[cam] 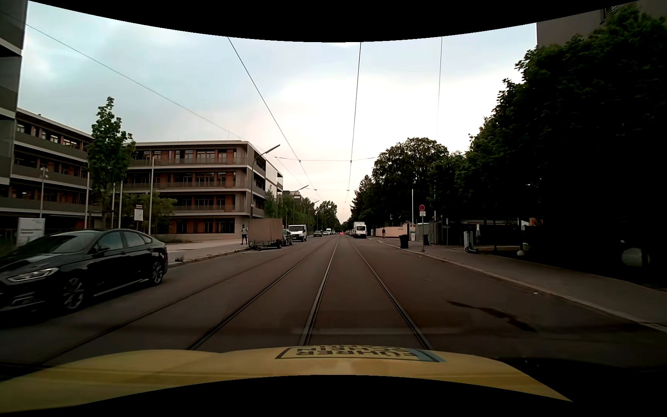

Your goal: Follow the waypoints while adhering to traffic rules and regulations

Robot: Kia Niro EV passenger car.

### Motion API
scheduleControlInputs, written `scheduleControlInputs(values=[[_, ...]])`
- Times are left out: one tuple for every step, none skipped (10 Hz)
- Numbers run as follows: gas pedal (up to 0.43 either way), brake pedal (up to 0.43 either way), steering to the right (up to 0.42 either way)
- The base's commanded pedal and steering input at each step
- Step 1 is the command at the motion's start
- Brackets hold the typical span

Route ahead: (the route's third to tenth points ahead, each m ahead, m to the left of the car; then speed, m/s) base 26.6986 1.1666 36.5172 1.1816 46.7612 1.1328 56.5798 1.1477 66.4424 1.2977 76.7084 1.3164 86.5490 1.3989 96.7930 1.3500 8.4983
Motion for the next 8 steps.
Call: scheduleControlInputs(values=[[0.079,0.000,-0.002],[0.079,0.000,0.000],[0.079,0.000,0.001],[0.087,0.000,0.002],[0.087,0.000,0.003],[0.087,0.000,0.002],[0.087,0.000,0.003],[0.087,0.000,0.003]])
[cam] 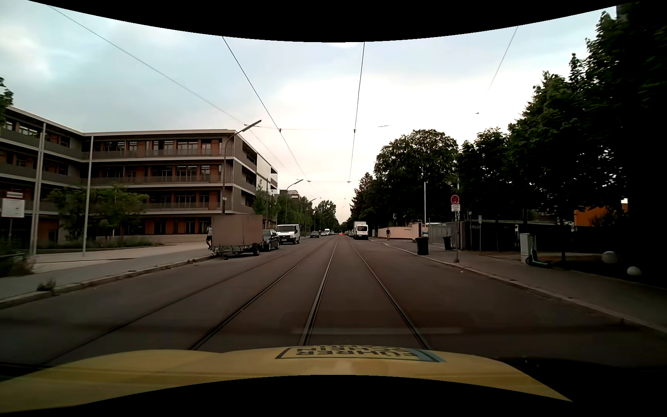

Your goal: Follow the waypoints while adhering to traffic rules and regulations

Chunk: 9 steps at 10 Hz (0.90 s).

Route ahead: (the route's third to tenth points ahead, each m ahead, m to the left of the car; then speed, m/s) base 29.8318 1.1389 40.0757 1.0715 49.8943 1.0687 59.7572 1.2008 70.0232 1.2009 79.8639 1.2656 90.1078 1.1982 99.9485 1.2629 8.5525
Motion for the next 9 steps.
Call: scheduleControlInputs(values=[[0.087,0.000,0.003],[0.079,0.000,0.003],[0.067,0.000,0.003],[0.059,0.000,0.003],[0.059,0.000,0.003],[0.047,0.000,0.003],[0.047,0.000,0.003],[0.047,0.000,0.003],[0.047,0.000,0.001]])
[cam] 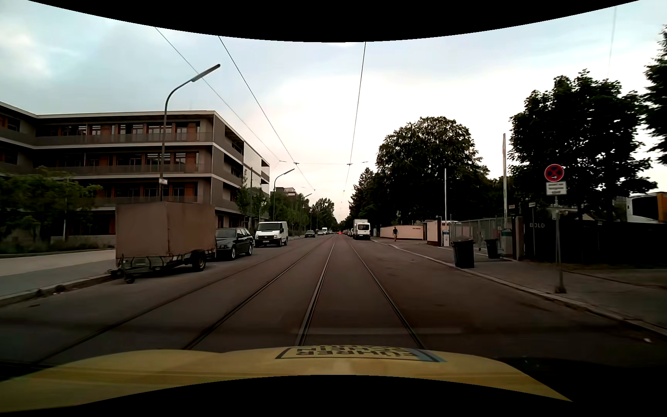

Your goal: Follow the waypoints while adhering to traffic rules and regulations

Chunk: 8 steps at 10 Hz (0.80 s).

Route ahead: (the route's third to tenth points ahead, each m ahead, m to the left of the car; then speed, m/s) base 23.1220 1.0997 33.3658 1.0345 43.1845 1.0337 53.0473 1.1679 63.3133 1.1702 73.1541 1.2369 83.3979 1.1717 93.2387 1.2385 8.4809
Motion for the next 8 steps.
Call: scheduleControlInputs(values=[[0.047,0.000,0.000],[0.059,0.000,-0.001],[0.059,0.000,-0.002],[0.059,0.000,-0.002],[0.059,0.000,-0.002],[0.059,0.000,-0.002],[0.059,0.000,-0.002],[0.059,0.000,-0.002]])
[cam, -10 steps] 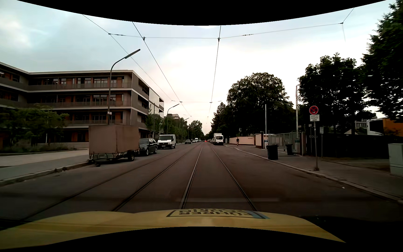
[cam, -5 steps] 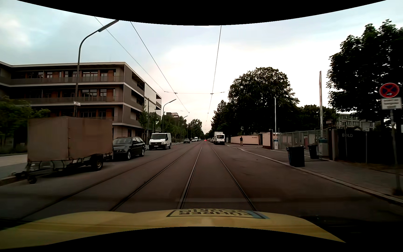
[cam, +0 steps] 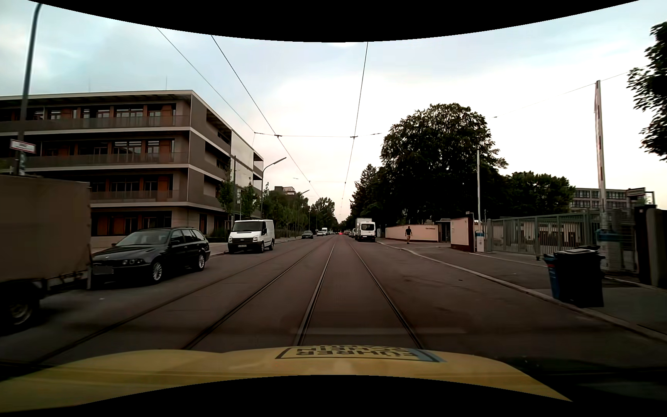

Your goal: Follow the waypoints while adhering to traffic rules and regulations

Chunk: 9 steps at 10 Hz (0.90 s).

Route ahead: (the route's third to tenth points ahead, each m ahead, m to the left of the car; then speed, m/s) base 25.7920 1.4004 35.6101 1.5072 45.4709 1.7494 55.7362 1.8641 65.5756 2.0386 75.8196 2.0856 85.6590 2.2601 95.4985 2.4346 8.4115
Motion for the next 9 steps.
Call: scheduleControlInputs(values=[[0.059,0.000,-0.002],[0.059,0.000,-0.002],[0.059,0.000,-0.002],[0.059,0.000,-0.002],[0.059,0.000,-0.002],[0.059,0.000,-0.002],[0.059,0.000,-0.002],[0.059,0.000,-0.002],[0.059,0.000,-0.002]])
